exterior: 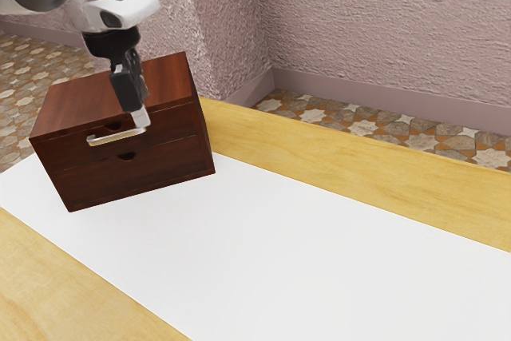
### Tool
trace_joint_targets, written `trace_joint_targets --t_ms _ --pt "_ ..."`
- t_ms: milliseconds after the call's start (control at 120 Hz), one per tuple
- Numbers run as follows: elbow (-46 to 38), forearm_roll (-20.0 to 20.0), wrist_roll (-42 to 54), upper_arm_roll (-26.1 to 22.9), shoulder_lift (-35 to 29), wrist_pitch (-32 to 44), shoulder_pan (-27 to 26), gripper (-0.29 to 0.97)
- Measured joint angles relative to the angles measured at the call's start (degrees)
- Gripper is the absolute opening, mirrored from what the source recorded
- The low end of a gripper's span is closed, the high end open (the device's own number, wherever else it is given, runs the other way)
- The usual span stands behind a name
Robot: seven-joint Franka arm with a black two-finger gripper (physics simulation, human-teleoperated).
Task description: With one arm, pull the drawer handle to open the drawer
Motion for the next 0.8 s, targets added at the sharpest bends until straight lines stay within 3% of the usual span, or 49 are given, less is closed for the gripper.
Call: trace_joint_targets --t_ms 158,417,508,567,800 --pt "-0.07 -0.13 0.88 0.04 -0.01 0.32 1.98 0.68" --pt "-0.87 0.35 1.85 0.3 -0.92 0.28 -0.08 0.68" --pt "-11.77 0.91 1.57 1.03 -12.01 -0.1 -3.12 0.68" --pt "-16.24 1.3 1.26 1.45 -17.18 -0.66 -1.29 0.68" --pt "-24.64 5.56 4.09 6.38 -20.03 1.52 0.07 0.68"
